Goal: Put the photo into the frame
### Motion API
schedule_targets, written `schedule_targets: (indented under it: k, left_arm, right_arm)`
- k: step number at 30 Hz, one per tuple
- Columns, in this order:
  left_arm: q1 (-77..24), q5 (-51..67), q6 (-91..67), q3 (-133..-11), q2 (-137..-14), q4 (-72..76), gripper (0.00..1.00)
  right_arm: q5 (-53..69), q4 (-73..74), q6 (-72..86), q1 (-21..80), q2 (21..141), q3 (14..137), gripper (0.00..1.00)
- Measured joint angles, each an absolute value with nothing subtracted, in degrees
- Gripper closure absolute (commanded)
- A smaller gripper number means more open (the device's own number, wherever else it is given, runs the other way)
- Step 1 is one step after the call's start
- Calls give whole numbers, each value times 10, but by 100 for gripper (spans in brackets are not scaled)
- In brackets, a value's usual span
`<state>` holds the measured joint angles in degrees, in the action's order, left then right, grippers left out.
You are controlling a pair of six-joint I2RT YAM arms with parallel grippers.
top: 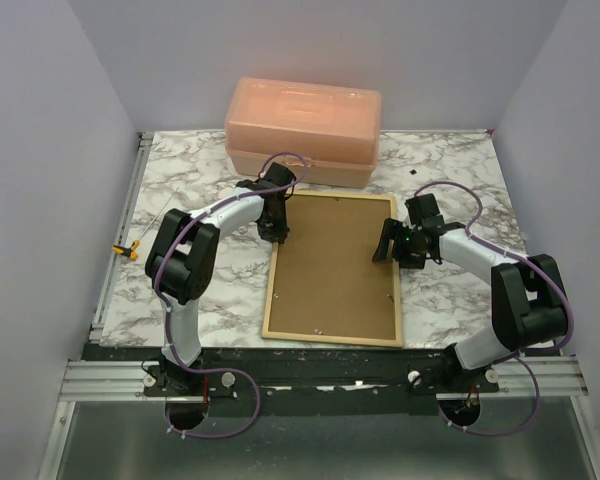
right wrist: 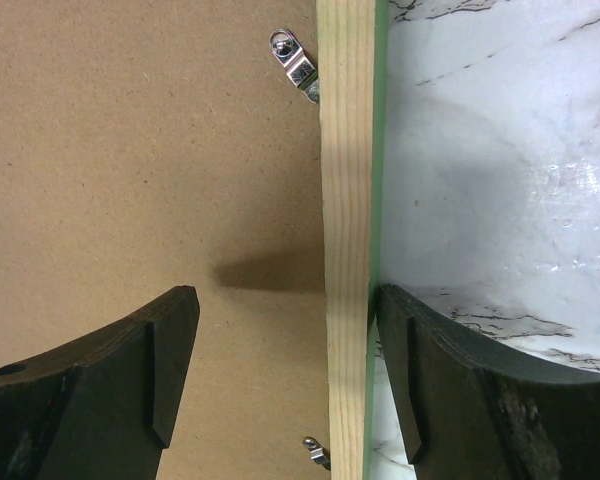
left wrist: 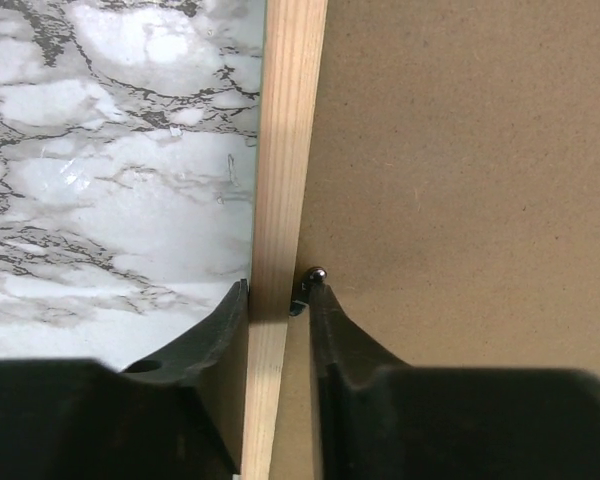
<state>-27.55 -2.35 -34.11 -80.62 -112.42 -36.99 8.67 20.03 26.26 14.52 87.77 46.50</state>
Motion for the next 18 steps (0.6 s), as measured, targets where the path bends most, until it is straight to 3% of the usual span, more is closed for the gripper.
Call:
schedule_targets:
  k: [4,7,14,18]
  left_arm:
    - [-276,-25,-338,-806,-1124,-369,100]
    - [-276,-24,-336,-799,-1120,-361,100]
    - [-276,-21,-324,-779,-1108,-337,55]
    - [-276,-22,-318,-780,-1109,-338,53]
  right_arm:
    - [87,200,261,145,878,465,21]
    - [87,200,261,145,878,465,21]
    - [87,200,261,145,877,465,21]
    - [87,200,260,145,877,465,21]
